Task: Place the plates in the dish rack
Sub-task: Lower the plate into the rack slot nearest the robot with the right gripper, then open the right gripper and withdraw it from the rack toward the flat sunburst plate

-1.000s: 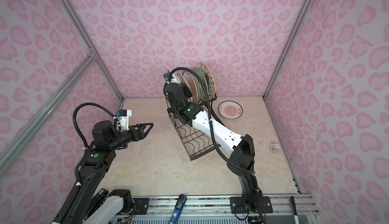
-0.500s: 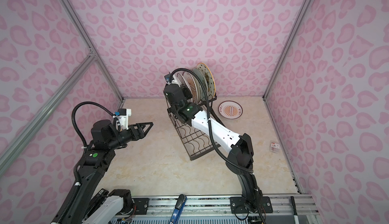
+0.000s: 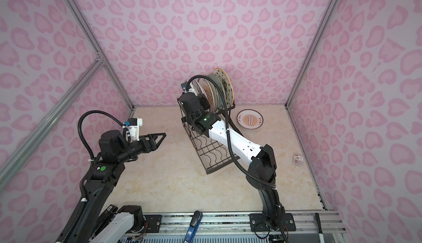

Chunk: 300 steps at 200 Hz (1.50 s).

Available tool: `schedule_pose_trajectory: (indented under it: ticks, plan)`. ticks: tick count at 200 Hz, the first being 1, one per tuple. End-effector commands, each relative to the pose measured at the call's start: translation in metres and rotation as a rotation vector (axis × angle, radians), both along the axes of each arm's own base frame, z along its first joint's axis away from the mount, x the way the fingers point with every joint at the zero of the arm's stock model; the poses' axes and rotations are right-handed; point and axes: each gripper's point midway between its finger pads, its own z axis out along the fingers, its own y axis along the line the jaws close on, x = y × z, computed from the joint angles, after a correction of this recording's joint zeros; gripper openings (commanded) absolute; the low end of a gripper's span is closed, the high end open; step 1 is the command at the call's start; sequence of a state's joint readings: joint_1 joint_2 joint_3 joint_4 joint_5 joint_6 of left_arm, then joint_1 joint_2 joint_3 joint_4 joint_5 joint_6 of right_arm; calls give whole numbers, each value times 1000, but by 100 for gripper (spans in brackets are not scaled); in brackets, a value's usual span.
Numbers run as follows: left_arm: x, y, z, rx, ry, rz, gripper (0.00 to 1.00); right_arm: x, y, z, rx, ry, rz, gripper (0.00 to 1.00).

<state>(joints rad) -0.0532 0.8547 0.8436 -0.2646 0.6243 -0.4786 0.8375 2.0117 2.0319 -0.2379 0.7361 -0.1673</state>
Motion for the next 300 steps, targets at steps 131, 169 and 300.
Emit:
schedule_pose_trajectory:
  ticks: [131,169,300]
  plan:
    - [-1,-1,5,-2,-21,-5,81,-1,-2,-9,92,44,32,0]
    - [-1,-1,6,-5,-20,-7,81,-2,-5,-3,95,32,26,3]
    - [-2,-1,10,-12,-26,-6,81,-20,-16,33,167,-29,70,18]
